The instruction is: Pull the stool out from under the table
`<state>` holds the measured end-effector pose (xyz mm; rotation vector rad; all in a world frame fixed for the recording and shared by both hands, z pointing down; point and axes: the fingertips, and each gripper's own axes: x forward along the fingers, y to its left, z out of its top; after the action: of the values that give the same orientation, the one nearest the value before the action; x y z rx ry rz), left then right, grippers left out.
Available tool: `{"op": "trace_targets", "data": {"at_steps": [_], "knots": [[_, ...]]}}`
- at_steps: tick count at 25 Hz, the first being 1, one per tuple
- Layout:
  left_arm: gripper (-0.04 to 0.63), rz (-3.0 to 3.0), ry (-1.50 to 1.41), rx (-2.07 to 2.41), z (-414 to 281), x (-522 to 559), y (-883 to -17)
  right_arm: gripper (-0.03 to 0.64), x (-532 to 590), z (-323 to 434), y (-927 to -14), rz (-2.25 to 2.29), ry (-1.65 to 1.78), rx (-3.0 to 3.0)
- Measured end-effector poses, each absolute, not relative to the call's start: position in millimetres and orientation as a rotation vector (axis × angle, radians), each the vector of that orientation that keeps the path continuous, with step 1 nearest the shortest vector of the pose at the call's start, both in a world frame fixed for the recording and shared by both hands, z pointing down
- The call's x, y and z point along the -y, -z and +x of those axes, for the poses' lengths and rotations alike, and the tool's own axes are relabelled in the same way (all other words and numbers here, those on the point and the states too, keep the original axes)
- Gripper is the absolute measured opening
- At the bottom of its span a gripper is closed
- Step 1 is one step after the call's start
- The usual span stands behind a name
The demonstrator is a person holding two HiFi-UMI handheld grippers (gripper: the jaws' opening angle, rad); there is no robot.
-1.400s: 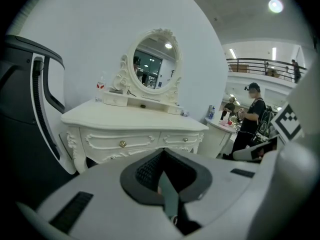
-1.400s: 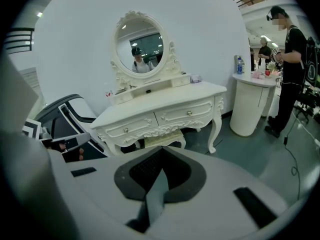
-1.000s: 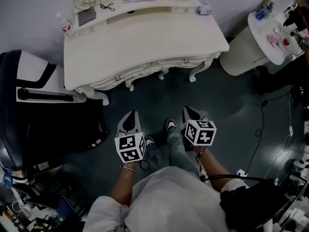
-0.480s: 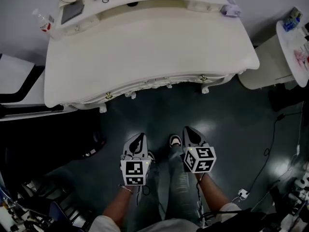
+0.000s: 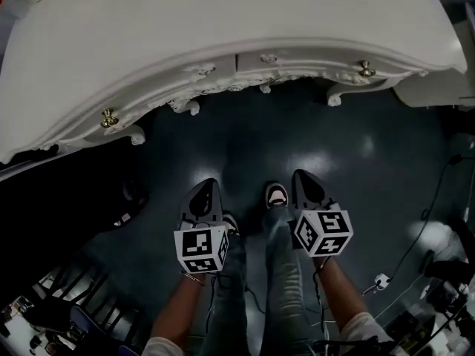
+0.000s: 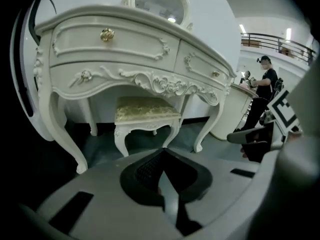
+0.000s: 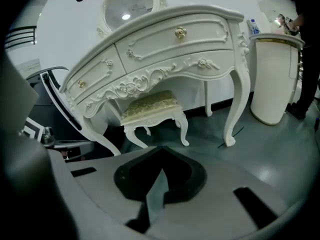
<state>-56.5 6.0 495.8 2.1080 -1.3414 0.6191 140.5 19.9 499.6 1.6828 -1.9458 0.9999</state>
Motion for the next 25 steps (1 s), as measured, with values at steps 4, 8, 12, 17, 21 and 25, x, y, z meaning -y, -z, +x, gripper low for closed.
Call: {"op": "trace_targets", "data": {"at_steps": [4, 8, 12, 17, 21, 25], "knots": [[0.006, 2.074, -0.608, 1.471, -69, 7, -555, -0.002, -10, 149, -543, 1.653, -0.936, 1.966], [0.006, 2.129, -0.658, 1.569, -75, 23, -588, -0.002, 0, 149, -579, 1.619, -0.886, 1.988], [0.006, 2.056, -0.677, 1.614, -84, 33, -620, -0.002, 25, 151, -601, 1.624, -0.818, 2.014], [0.006, 1.996, -0.694, 1.664, -93, 54, -640, -0.002, 72, 158, -620, 1.656, -0.769, 2.073], [0.006, 2.027, -0.601, 1.668, -88, 78, -638, -0.002, 106, 167, -631, 1.678, -0.725, 2.071], [0.020, 2.032, -0.576, 1.691, -95, 100, -636, 0.000, 132, 169, -629, 1.669, -0.680, 2.098]]}}
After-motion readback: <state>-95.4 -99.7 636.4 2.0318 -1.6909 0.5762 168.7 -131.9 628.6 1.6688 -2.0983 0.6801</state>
